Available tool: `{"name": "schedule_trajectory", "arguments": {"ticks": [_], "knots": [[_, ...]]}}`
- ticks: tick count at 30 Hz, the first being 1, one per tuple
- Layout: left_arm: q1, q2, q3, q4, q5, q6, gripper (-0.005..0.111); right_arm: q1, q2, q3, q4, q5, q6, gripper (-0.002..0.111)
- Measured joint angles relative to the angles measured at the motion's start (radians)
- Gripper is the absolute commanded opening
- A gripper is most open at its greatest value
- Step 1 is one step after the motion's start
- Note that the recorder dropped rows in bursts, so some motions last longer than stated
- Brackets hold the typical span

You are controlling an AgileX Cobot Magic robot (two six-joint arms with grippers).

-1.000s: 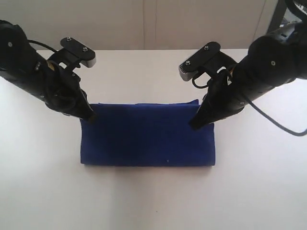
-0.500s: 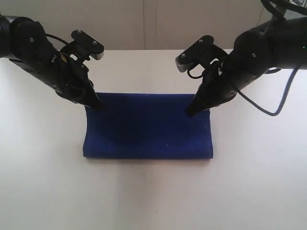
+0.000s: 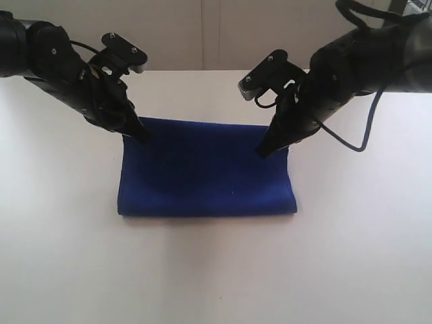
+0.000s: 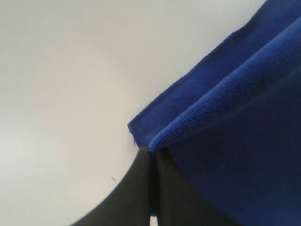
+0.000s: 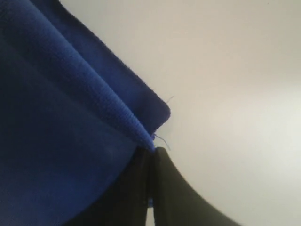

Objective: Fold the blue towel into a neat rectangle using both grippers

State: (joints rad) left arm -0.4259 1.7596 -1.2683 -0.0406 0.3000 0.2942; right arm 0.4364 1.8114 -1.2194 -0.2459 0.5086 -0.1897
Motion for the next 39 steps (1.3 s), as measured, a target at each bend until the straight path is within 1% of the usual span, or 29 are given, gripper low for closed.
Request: {"name": "schedule_trajectory", "arguments": {"ticks": [4,8,13,18,22,23,25,29,31,32,33,34,36,39], "knots": [[0.002,0.018,-0.023,0.004,-0.042,-0.001,0.0,-0.008,0.011,-0.03,-0.008,-0.001,0.007,0.0],[0.004,0.073,-0.035,0.006,-0.069,-0.001,0.0,-0.029,0.063,-0.033,-0.01,-0.033,0.007,0.0],[0.004,0.14,-0.035,0.006,-0.138,-0.001,0.0,-0.042,0.118,-0.033,-0.015,-0.095,0.007,0.0],[0.004,0.164,-0.035,0.006,-0.17,-0.001,0.0,-0.044,0.146,-0.033,-0.017,-0.165,0.007,0.0],[0.004,0.166,-0.035,0.006,-0.187,-0.001,0.0,-0.046,0.15,-0.033,-0.019,-0.182,0.007,0.0],[0.004,0.166,-0.035,0.006,-0.188,-0.001,0.0,-0.046,0.15,-0.033,-0.019,-0.182,0.007,0.002],[0.004,0.166,-0.035,0.006,-0.191,-0.001,0.005,-0.046,0.15,-0.033,-0.019,-0.183,0.007,0.008],[0.004,0.166,-0.035,0.006,-0.195,-0.001,0.028,-0.046,0.15,-0.033,-0.019,-0.188,0.007,0.026],[0.004,0.166,-0.035,0.006,-0.199,-0.001,0.039,-0.046,0.15,-0.033,-0.019,-0.192,0.007,0.032],[0.004,0.166,-0.035,0.006,-0.199,-0.001,0.043,-0.046,0.15,-0.033,-0.019,-0.194,0.007,0.033],[0.004,0.166,-0.035,0.006,-0.199,-0.001,0.049,-0.046,0.15,-0.033,-0.019,-0.197,0.007,0.035],[0.004,0.166,-0.035,0.006,-0.201,-0.001,0.051,-0.046,0.15,-0.033,-0.019,-0.201,0.007,0.035],[0.004,0.166,-0.035,0.006,-0.203,-0.001,0.051,-0.046,0.15,-0.036,-0.021,-0.209,0.007,0.035],[0.004,0.153,-0.035,0.006,-0.203,-0.001,0.051,-0.048,0.133,-0.059,-0.021,-0.211,0.066,0.035]]}}
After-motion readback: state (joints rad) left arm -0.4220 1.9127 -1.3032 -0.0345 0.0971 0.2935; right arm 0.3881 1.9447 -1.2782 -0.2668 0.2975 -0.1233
